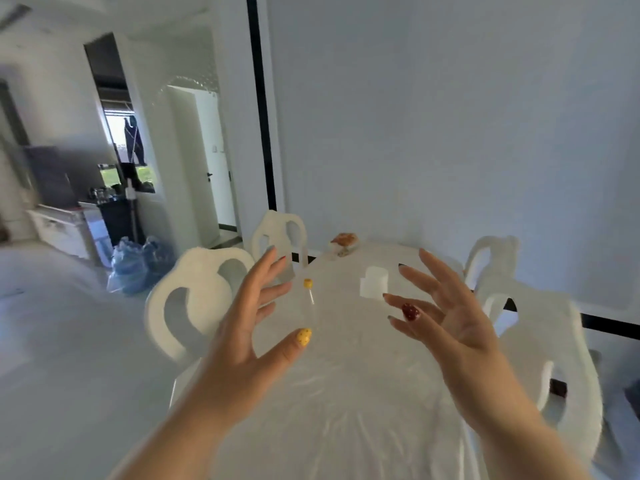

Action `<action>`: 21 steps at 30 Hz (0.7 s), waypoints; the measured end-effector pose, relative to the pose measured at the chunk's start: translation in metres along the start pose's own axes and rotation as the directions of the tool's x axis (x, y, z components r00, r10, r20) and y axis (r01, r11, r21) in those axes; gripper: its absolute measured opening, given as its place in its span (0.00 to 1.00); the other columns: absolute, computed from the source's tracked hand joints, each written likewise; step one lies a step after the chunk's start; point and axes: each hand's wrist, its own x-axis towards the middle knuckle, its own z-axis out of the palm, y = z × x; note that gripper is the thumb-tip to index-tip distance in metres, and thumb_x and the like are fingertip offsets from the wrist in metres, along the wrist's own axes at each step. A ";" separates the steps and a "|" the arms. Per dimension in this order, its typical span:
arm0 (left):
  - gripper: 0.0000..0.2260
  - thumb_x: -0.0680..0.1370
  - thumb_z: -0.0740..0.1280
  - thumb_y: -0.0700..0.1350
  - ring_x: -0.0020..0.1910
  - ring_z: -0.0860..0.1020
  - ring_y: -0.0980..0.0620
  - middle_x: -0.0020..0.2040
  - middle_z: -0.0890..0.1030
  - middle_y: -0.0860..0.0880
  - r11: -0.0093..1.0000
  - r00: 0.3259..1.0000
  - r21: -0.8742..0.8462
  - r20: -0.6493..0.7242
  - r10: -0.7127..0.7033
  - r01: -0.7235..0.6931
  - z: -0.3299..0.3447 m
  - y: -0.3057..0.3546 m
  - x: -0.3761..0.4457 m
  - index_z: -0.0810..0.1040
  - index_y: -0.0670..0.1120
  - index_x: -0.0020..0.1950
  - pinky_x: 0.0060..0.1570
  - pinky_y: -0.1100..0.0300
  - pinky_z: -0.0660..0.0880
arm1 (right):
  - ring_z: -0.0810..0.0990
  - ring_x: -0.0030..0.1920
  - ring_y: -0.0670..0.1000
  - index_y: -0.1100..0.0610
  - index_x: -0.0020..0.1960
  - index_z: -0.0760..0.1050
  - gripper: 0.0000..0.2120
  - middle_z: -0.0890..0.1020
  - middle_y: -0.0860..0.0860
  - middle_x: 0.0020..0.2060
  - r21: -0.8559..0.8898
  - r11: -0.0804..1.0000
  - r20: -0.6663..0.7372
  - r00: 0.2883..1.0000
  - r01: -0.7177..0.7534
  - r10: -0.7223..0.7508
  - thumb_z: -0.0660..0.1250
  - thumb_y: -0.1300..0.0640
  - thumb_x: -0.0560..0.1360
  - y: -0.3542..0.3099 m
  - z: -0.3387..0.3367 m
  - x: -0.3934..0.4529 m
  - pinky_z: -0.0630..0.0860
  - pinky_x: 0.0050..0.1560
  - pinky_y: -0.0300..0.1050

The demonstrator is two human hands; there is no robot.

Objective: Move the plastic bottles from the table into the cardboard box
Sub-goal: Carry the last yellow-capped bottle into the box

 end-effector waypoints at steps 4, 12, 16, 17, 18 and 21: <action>0.38 0.69 0.68 0.57 0.70 0.71 0.64 0.73 0.70 0.66 0.998 0.998 0.021 -0.041 -0.052 0.052 -0.035 -0.037 0.008 0.59 0.58 0.78 0.67 0.63 0.67 | 0.82 0.61 0.50 0.34 0.70 0.68 0.30 0.78 0.42 0.66 -0.044 0.998 0.031 0.999 -0.033 0.035 0.71 0.43 0.70 0.035 0.046 0.028 0.76 0.63 0.61; 0.38 0.70 0.68 0.57 0.70 0.71 0.63 0.76 0.68 0.60 0.994 0.994 -0.006 -0.024 -0.108 0.108 -0.068 -0.125 0.066 0.59 0.59 0.78 0.67 0.66 0.68 | 0.82 0.61 0.48 0.35 0.70 0.68 0.32 0.79 0.42 0.64 -0.085 0.991 0.024 0.994 -0.100 0.103 0.72 0.39 0.68 0.110 0.098 0.106 0.77 0.61 0.55; 0.36 0.71 0.68 0.56 0.70 0.71 0.64 0.75 0.69 0.61 0.993 0.992 -0.003 0.018 -0.121 0.121 -0.072 -0.171 0.104 0.60 0.59 0.78 0.66 0.69 0.67 | 0.81 0.59 0.41 0.35 0.70 0.67 0.30 0.80 0.37 0.61 -0.164 0.975 0.013 0.988 -0.149 0.153 0.71 0.40 0.69 0.151 0.112 0.145 0.79 0.51 0.35; 0.35 0.72 0.69 0.55 0.70 0.71 0.64 0.75 0.69 0.62 0.992 0.992 0.001 0.028 -0.125 0.125 -0.072 -0.181 0.112 0.60 0.60 0.77 0.66 0.69 0.67 | 0.81 0.59 0.40 0.35 0.70 0.68 0.29 0.80 0.37 0.61 -0.188 0.968 0.006 0.985 -0.169 0.173 0.72 0.43 0.71 0.162 0.114 0.154 0.78 0.49 0.31; 0.33 0.72 0.69 0.54 0.70 0.71 0.65 0.74 0.70 0.62 0.991 0.991 -0.002 0.037 -0.131 0.131 -0.072 -0.193 0.121 0.62 0.61 0.76 0.65 0.69 0.67 | 0.81 0.58 0.39 0.35 0.70 0.68 0.28 0.80 0.38 0.61 -0.205 0.960 -0.007 0.981 -0.191 0.194 0.72 0.46 0.73 0.175 0.117 0.163 0.78 0.47 0.30; 0.28 0.74 0.69 0.49 0.68 0.72 0.67 0.72 0.73 0.62 0.984 0.983 -0.047 0.061 -0.171 0.174 -0.070 -0.226 0.140 0.67 0.60 0.73 0.64 0.68 0.68 | 0.81 0.57 0.39 0.39 0.72 0.67 0.29 0.79 0.39 0.61 -0.276 0.926 -0.052 0.966 -0.259 0.255 0.72 0.48 0.73 0.212 0.124 0.183 0.77 0.49 0.34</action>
